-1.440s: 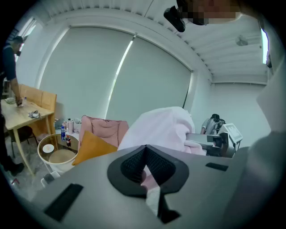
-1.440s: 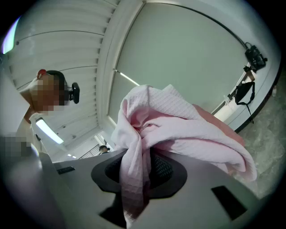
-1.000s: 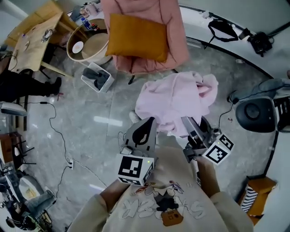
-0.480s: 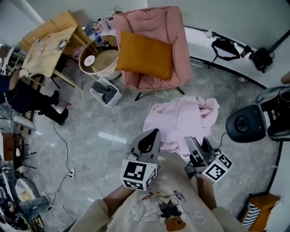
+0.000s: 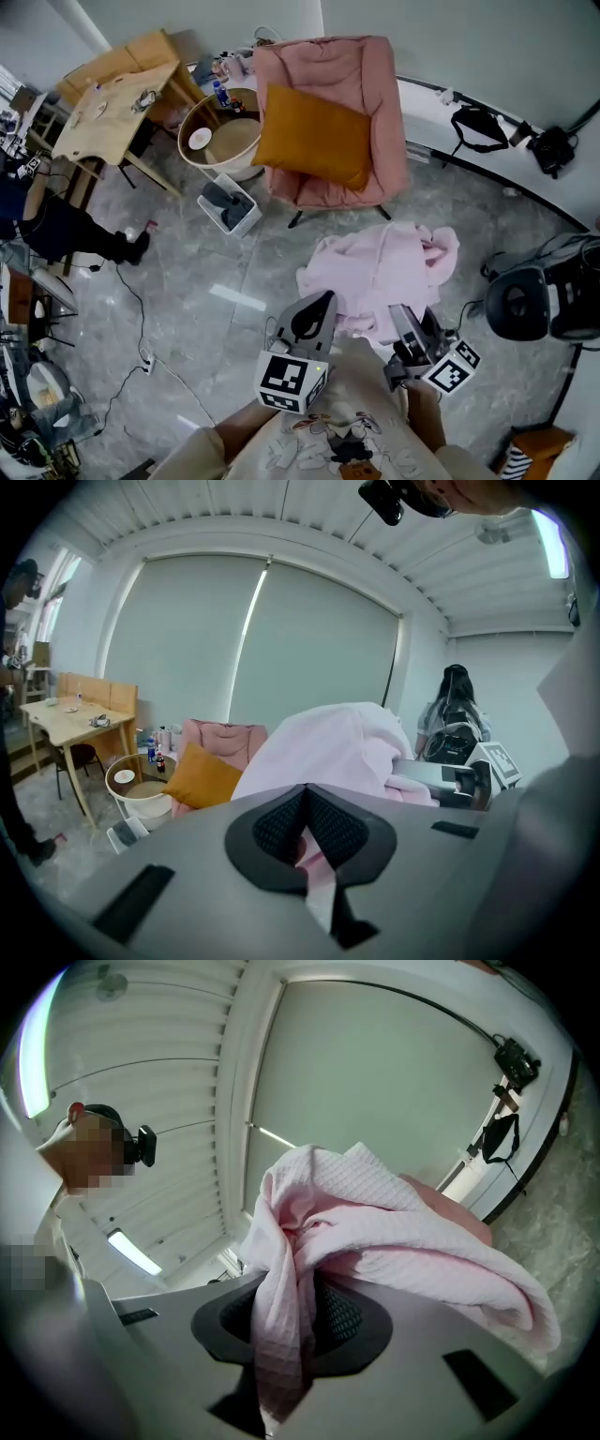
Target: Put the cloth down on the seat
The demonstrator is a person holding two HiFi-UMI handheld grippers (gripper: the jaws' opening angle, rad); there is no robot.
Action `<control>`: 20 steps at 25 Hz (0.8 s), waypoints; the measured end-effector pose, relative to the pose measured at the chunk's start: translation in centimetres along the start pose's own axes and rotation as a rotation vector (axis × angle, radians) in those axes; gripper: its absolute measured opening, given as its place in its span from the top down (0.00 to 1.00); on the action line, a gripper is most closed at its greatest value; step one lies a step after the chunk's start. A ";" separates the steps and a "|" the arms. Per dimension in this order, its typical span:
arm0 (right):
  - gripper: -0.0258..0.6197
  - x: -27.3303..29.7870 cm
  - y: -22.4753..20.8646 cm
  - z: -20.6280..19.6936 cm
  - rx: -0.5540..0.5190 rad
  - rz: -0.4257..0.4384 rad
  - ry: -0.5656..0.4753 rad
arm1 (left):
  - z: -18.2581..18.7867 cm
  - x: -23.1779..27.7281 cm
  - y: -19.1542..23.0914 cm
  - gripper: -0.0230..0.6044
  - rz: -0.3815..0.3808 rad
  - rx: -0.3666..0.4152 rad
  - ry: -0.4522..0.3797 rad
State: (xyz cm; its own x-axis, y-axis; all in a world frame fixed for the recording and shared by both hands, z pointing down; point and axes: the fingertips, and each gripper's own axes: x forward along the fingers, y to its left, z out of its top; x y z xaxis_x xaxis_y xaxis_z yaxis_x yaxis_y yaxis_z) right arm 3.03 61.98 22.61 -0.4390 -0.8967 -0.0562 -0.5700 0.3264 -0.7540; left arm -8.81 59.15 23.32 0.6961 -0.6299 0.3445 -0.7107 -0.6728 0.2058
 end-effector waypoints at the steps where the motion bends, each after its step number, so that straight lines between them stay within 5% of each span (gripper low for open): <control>1: 0.77 0.5 -0.3 0.1 -0.002 0.002 0.004 | -0.2 0.5 0.4 0.96 0.000 -0.013 0.007; 9: 0.77 8.3 -3.4 2.8 -0.007 -0.025 0.017 | 2.4 7.8 6.4 0.96 -0.034 -0.073 0.041; 20: 0.77 15.9 -5.5 7.4 -0.032 -0.073 -0.043 | 7.9 14.9 11.6 0.96 -0.127 -0.061 0.021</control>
State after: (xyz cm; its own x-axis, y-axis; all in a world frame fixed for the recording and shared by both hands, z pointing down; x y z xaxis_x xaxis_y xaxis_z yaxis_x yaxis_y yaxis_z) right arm 4.35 43.73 21.04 -0.3659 -0.9302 -0.0301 -0.6218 0.2684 -0.7357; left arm -5.91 38.89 23.57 0.7790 -0.5325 0.3310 -0.6223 -0.7214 0.3039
